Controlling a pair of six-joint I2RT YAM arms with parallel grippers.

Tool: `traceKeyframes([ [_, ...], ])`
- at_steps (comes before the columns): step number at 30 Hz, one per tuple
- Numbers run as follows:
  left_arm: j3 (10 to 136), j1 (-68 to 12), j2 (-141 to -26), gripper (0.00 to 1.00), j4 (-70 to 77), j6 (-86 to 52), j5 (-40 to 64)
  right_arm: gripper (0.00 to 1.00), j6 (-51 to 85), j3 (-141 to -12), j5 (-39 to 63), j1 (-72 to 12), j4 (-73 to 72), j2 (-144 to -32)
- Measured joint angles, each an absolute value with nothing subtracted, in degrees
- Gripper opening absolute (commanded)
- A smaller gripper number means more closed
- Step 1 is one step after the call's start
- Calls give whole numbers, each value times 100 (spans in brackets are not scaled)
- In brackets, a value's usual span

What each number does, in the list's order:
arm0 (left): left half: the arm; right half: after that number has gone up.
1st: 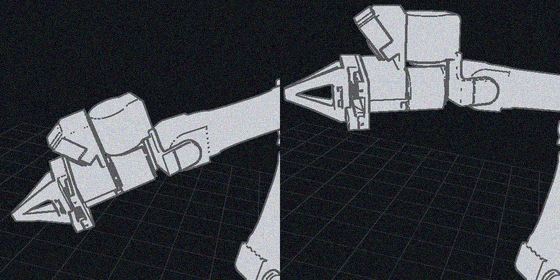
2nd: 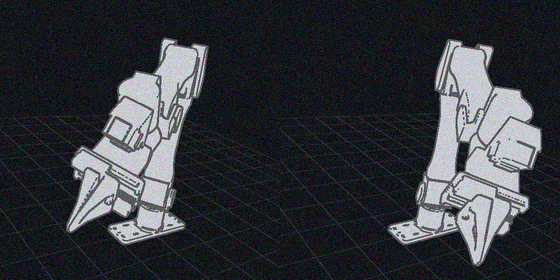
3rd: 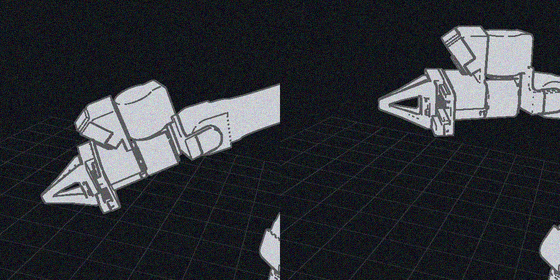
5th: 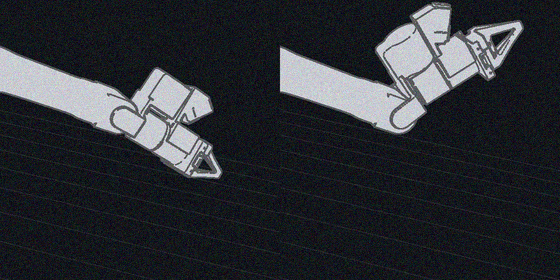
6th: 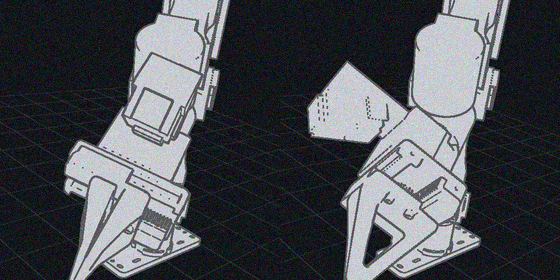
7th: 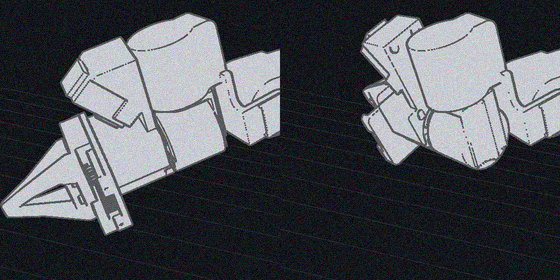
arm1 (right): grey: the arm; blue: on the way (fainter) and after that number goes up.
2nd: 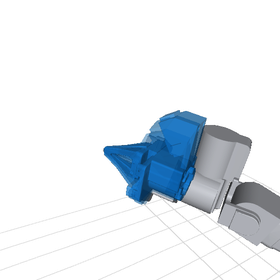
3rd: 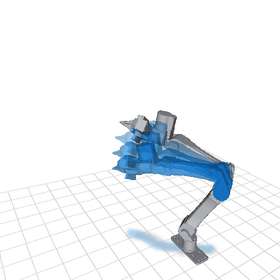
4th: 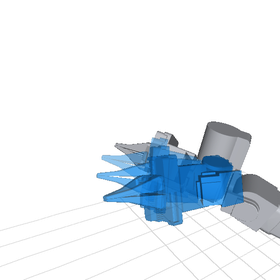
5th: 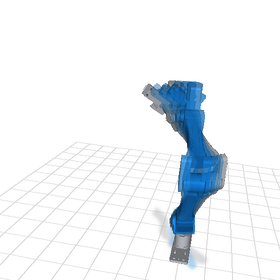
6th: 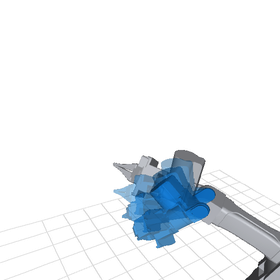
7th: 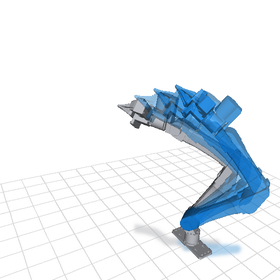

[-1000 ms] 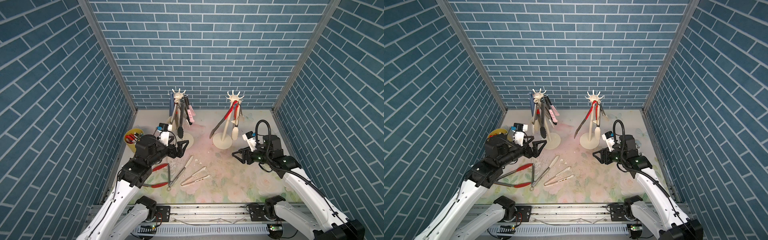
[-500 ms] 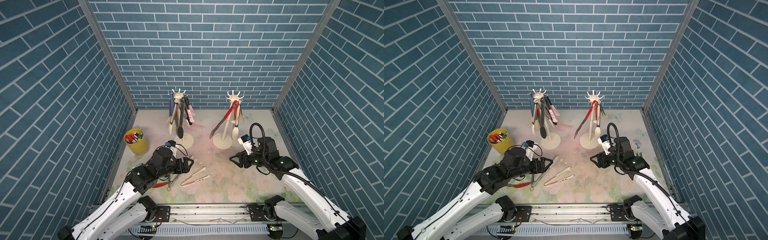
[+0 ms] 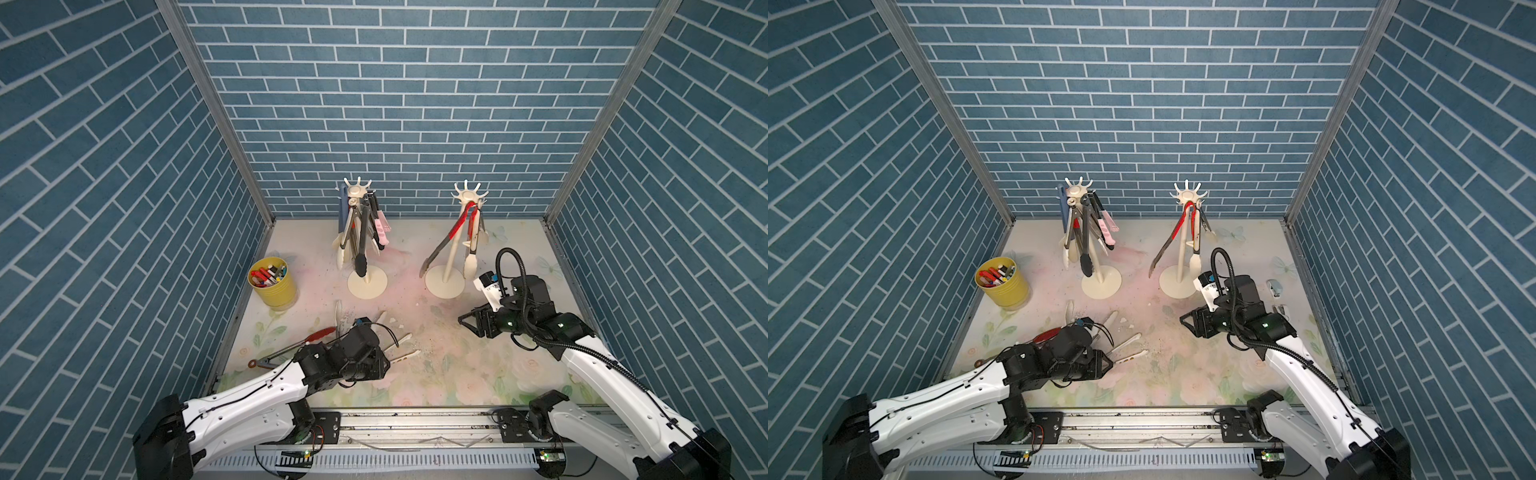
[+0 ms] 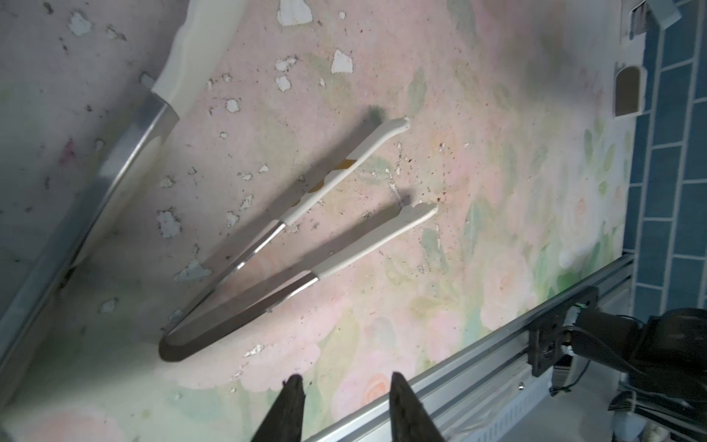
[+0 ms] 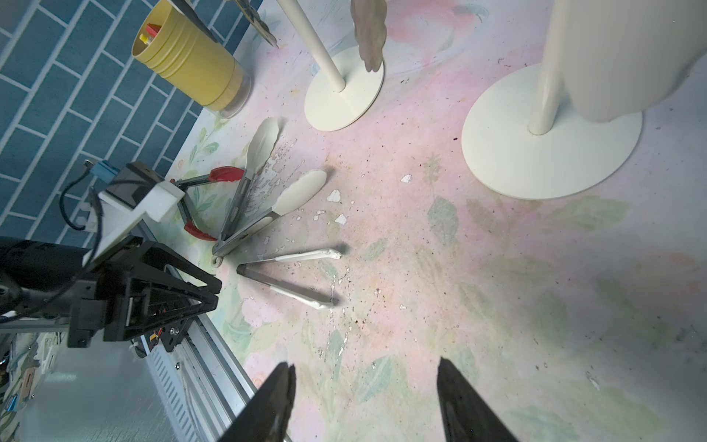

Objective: Hang food tongs on kitchen utensil racks
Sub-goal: Move the food tongs to the center of the board.

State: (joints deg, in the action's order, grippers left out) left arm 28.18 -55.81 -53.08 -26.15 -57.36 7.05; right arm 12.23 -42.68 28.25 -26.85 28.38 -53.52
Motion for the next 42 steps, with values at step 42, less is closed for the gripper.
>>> traceKeyframes([
  [42, 4027, -5332, -7929, 35, -2270, -4425, -683, 59, 1323, -4222, 2670, -2777, 2698, -5638],
])
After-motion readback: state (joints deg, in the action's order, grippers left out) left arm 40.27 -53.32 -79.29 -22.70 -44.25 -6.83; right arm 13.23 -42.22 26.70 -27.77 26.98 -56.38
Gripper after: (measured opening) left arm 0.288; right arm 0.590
